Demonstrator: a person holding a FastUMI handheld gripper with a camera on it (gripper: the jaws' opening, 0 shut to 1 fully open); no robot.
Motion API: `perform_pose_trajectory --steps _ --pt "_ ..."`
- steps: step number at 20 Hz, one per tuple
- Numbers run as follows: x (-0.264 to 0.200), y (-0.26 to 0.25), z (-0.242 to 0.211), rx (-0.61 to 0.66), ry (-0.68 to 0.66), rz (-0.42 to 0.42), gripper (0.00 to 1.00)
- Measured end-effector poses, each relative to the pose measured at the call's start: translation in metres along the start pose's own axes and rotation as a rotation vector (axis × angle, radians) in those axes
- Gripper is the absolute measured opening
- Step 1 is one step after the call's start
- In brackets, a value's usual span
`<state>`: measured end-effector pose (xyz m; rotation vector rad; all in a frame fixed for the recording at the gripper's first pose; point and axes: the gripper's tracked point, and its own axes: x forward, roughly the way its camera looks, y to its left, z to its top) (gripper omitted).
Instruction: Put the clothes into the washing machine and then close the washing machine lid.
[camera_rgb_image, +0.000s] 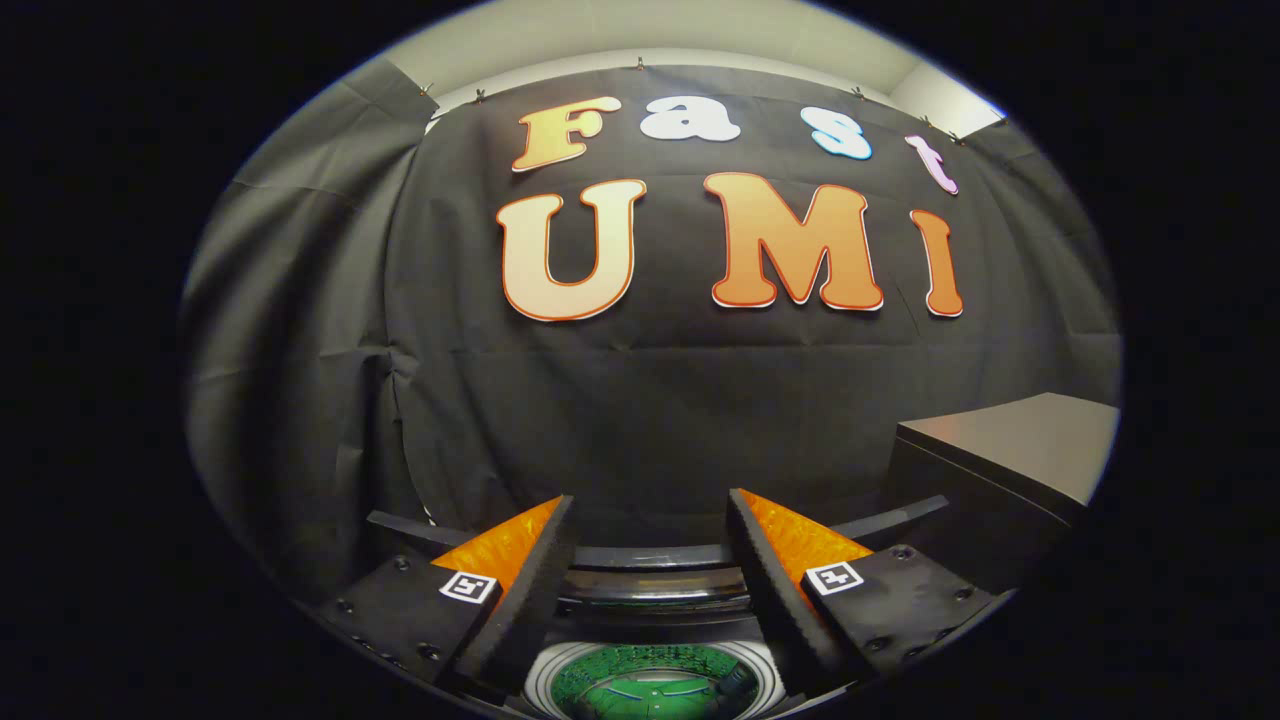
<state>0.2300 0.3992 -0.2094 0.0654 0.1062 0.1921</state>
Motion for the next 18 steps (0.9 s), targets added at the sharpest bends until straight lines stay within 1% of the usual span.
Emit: perform_pose_trajectory --steps 6,9,10,11,13,16,18 --pt "-0.017 0.0 -0.012 -0.008 -0.025 0.022 0.97" --pt "-0.026 0.0 -0.025 -0.005 -0.017 0.037 0.97" --pt "-0.034 0.0 -0.036 -0.002 0.004 0.036 0.97" --pt "-0.033 -0.005 -0.045 0.007 0.012 0.007 0.98" --pt "-0.029 -0.014 -0.084 -0.026 0.103 -0.013 0.98" --pt "-0.03 -0.01 -0.144 -0.01 0.273 0.019 0.99" --pt "-0.03 -0.01 -0.159 0.012 0.315 0.024 0.99"
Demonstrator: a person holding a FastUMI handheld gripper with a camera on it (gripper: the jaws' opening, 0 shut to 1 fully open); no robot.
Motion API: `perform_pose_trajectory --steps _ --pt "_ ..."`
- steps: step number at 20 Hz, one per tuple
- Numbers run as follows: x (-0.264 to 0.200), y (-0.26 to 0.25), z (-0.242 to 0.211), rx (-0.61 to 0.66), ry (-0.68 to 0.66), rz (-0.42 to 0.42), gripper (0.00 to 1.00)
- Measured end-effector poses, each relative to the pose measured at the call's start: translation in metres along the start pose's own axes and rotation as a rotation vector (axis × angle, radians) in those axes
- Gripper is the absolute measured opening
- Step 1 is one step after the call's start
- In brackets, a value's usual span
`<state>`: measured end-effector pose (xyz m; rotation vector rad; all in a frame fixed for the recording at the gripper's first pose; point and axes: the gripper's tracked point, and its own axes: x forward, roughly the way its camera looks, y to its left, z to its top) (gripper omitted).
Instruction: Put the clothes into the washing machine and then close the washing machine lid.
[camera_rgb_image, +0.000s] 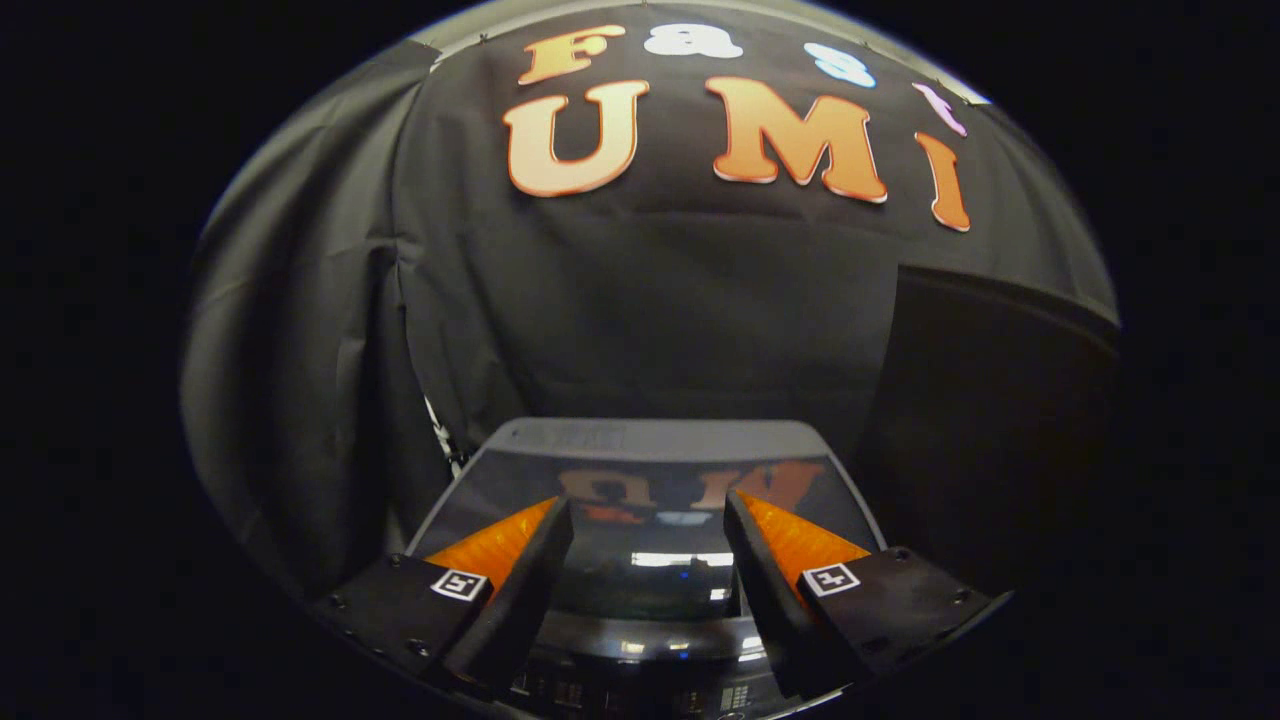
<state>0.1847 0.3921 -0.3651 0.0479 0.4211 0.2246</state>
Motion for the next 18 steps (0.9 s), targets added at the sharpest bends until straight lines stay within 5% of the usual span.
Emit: perform_pose_trajectory --steps 5,18 --pt "-0.009 0.005 0.001 -0.003 0.034 0.028 0.99" --pt "-0.18 -0.05 0.173 -0.084 -0.236 0.08 0.98"
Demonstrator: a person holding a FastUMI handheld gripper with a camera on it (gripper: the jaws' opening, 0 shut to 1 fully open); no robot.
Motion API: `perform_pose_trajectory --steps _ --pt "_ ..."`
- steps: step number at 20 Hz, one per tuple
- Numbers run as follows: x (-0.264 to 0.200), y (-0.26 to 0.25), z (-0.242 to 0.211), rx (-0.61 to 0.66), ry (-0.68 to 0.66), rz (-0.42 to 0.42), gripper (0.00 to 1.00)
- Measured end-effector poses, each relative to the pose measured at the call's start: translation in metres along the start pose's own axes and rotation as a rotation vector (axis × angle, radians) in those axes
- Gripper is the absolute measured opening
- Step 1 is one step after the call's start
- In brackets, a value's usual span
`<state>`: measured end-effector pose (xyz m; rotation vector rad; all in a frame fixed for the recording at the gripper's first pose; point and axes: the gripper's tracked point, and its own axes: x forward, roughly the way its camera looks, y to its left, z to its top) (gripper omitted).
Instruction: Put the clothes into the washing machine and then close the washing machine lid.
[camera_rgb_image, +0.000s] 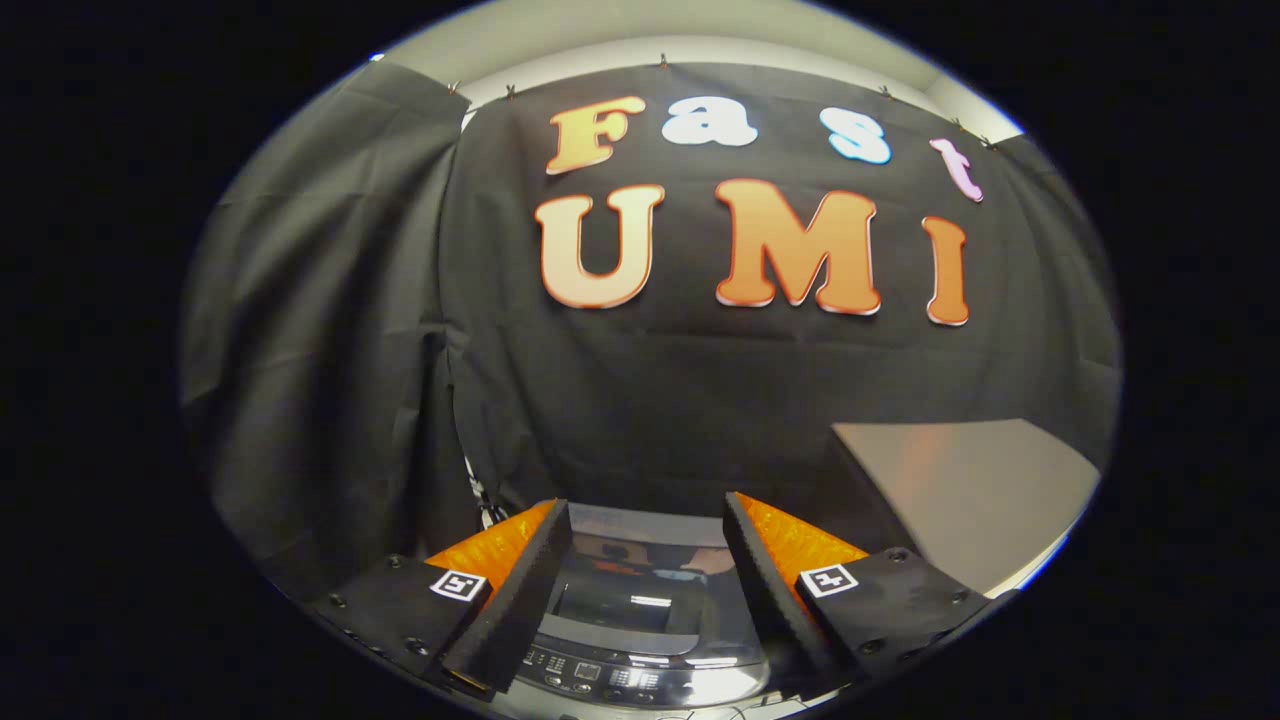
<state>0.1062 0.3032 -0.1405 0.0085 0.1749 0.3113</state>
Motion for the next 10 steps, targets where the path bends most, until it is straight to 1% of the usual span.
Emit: perform_pose_trajectory --steps 6,7,10 --pt "-0.088 -0.095 0.069 -0.008 -0.085 -0.007 0.98" --pt "-0.102 -0.112 0.077 -0.007 -0.095 -0.008 0.98" --pt "-0.151 -0.164 0.081 -0.001 -0.103 -0.018 0.98"
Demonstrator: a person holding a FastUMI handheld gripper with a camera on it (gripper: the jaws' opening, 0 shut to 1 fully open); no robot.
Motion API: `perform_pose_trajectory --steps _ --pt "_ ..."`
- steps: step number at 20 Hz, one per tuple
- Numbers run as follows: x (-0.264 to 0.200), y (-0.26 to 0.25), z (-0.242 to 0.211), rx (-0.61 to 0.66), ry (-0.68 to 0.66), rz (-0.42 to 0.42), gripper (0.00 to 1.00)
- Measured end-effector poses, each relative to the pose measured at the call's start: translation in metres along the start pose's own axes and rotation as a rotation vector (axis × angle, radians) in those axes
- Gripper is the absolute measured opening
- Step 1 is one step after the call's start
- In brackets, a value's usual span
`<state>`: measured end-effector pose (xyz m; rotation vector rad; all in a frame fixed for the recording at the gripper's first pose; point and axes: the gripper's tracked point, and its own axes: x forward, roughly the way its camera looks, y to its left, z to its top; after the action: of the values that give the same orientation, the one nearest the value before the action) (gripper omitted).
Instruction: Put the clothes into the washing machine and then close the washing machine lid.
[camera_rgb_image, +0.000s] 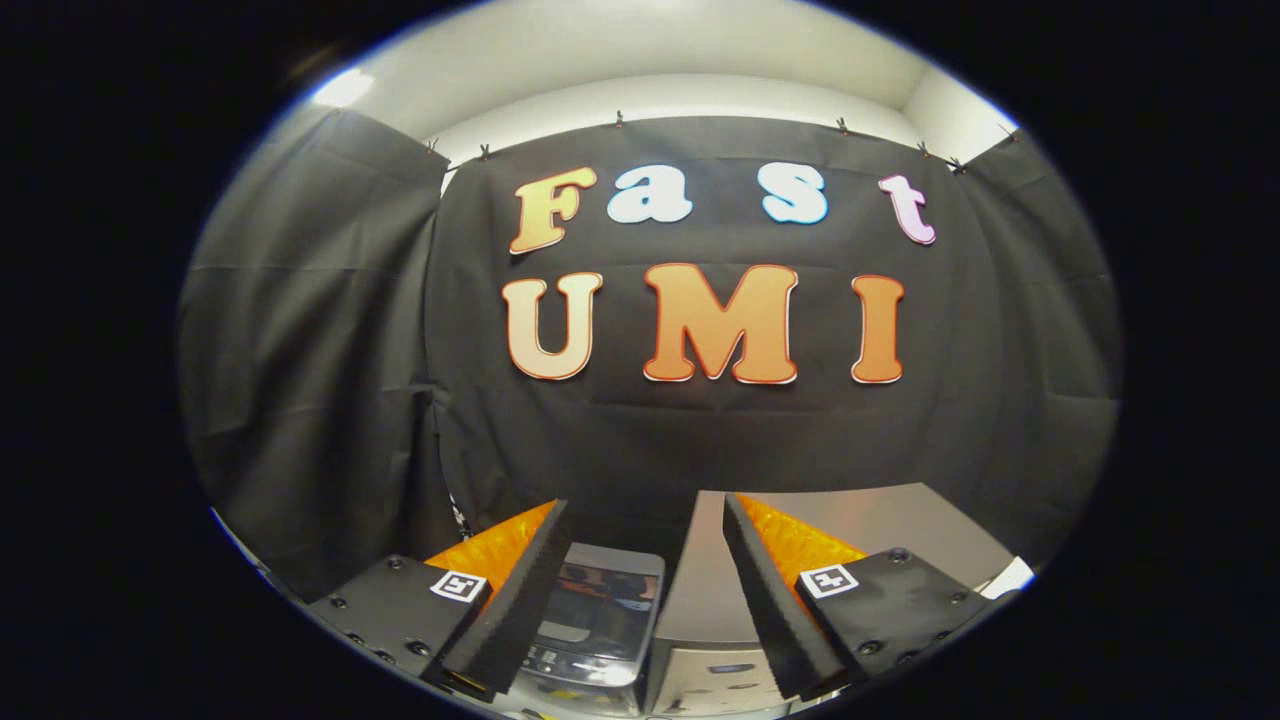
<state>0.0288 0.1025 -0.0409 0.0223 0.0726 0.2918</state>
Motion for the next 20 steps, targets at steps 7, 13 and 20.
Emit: perform_pose_trajectory --steps 7,13,20 --pt "-0.059 -0.086 0.039 -0.004 -0.046 -0.082 0.98" --pt "-0.071 -0.113 0.07 0.02 -0.104 -0.125 0.98" --pt "-0.076 -0.112 0.076 -0.002 -0.106 -0.138 0.98"
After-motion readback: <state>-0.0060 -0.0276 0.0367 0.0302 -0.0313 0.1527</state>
